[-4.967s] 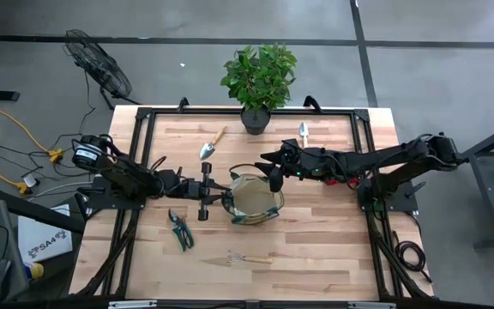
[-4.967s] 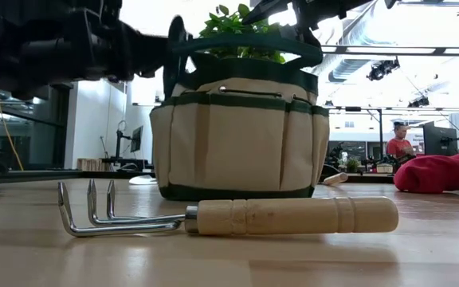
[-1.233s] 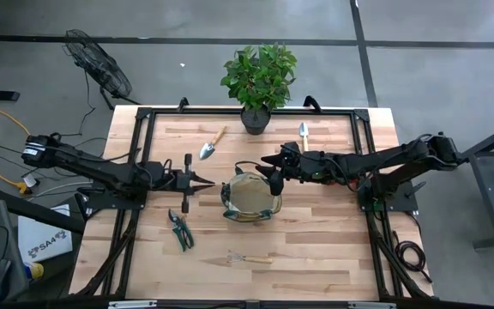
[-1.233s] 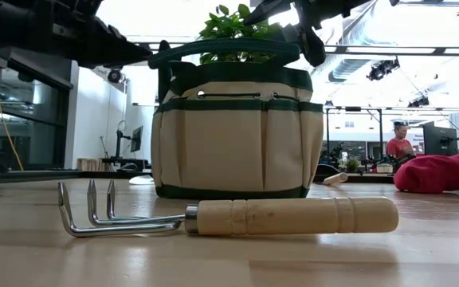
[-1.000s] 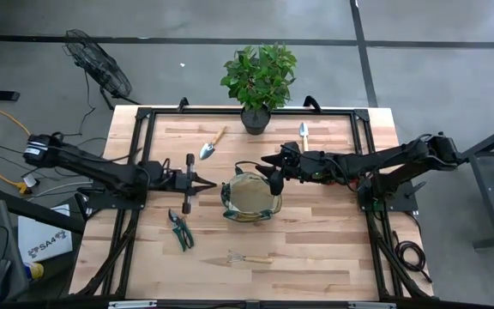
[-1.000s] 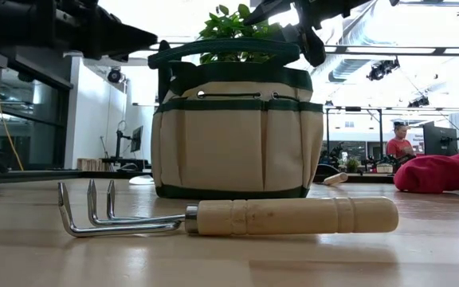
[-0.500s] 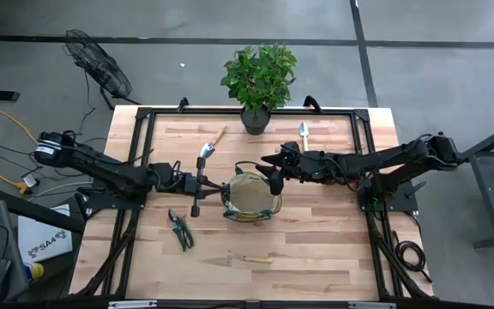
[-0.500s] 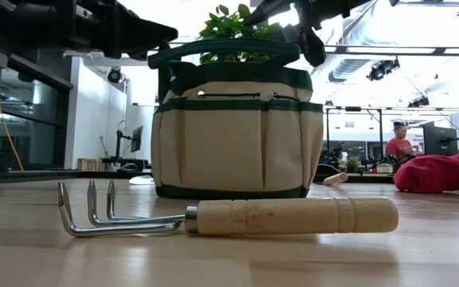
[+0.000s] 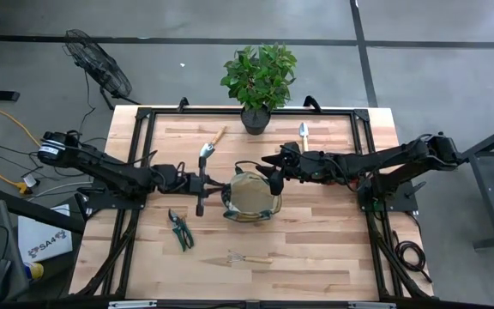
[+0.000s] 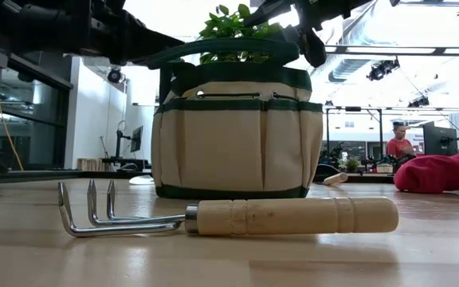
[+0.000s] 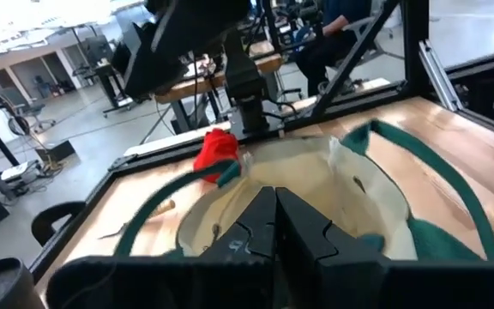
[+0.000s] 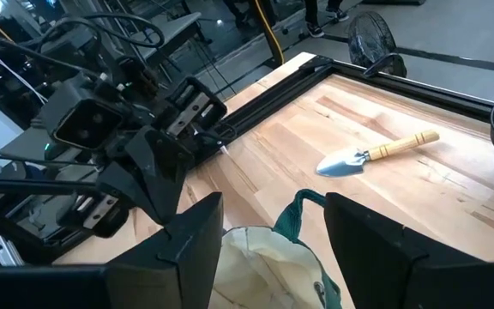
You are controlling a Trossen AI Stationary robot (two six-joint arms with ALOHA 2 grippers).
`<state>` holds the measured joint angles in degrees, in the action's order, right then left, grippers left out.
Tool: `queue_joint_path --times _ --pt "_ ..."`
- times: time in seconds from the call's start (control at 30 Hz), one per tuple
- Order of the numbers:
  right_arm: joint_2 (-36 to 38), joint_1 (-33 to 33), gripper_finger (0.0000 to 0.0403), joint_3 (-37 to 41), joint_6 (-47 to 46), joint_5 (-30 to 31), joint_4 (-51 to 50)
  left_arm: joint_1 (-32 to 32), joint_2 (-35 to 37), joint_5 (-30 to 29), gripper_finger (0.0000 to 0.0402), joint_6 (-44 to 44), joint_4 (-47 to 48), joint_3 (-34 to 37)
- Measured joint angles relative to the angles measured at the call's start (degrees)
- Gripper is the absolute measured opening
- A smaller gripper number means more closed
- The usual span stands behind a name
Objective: Pick & Place Garden tools in Gardening bag
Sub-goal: Put the right green shear scissors into the gardening bag
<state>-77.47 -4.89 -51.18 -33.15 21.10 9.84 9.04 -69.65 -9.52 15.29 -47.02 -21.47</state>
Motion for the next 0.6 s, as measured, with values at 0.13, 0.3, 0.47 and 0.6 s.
queue_joint_path --times 0.13,0.3,0.47,0.6 --pt "0.0 0.0 0.0197 0.0 0.0 0.0 0.0 0.0 0.0 -0.1 0.0 0.6 -0.2 0.0" --pt "0.0 0.0 0.0197 0.0 0.0 0.0 0.0 0.0 0.1 -1.3 0.0 -0.3 2.8 0.0" --pt "0.0 0.0 0.0197 0.0 -0.1 0.0 0.0 0.0 0.1 -2.7 0.0 -0.6 4.2 -0.1" --pt "0.0 0.0 0.0197 0.0 -0.1 0.0 0.0 0.0 0.1 -3.4 0.0 1.0 3.0 0.0"
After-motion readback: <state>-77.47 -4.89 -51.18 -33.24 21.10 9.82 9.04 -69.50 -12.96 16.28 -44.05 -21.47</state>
